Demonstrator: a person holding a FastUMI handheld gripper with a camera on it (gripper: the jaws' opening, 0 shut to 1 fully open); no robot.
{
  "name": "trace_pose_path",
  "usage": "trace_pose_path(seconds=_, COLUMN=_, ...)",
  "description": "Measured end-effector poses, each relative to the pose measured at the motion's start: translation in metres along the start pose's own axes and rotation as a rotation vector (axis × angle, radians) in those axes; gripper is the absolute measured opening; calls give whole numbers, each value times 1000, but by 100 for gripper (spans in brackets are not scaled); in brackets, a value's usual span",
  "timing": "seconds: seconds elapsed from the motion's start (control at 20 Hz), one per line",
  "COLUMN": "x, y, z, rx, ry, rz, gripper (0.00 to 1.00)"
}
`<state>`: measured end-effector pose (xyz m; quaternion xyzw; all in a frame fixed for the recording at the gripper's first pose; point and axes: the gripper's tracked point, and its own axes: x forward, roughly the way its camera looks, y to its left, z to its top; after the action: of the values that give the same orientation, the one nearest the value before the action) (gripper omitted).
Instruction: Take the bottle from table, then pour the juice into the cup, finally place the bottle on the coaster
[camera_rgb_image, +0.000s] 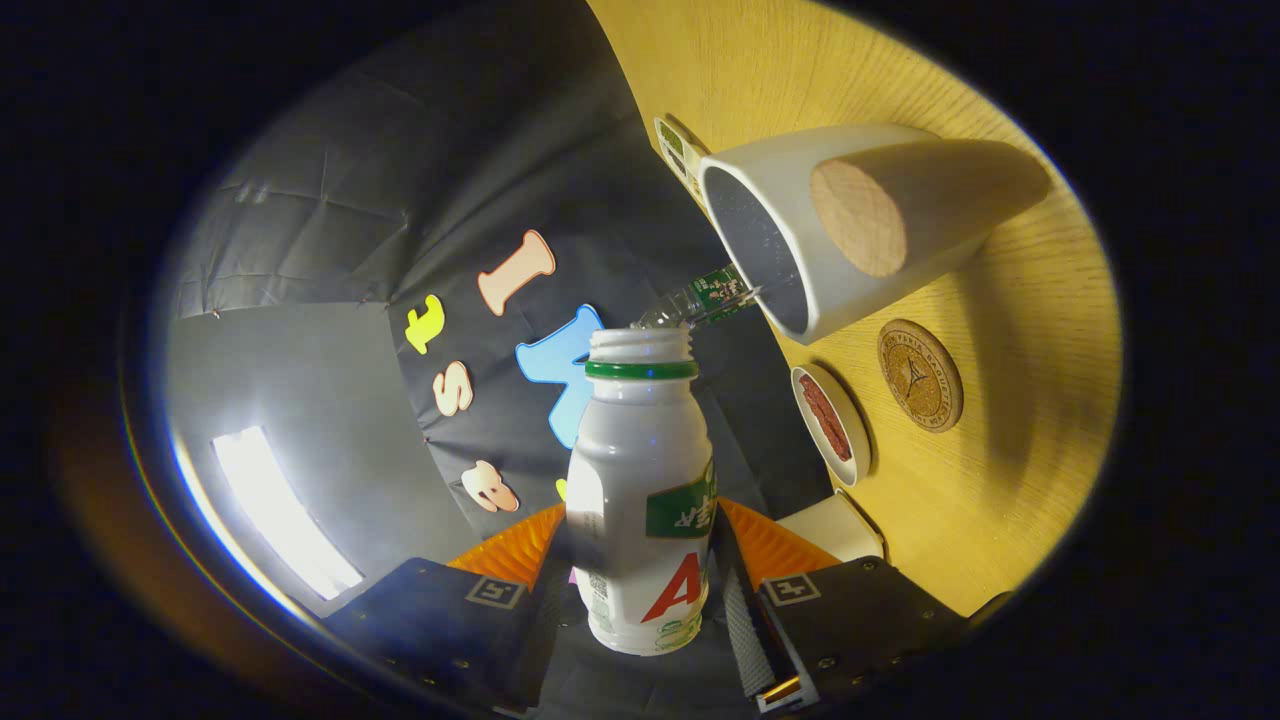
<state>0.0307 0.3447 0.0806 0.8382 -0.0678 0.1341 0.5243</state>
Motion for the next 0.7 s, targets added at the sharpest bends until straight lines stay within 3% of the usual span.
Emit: trace_pose_path(seconds=0.7, x=-3, y=9, z=15, rx=130, ry=-75, rz=54, gripper=71)
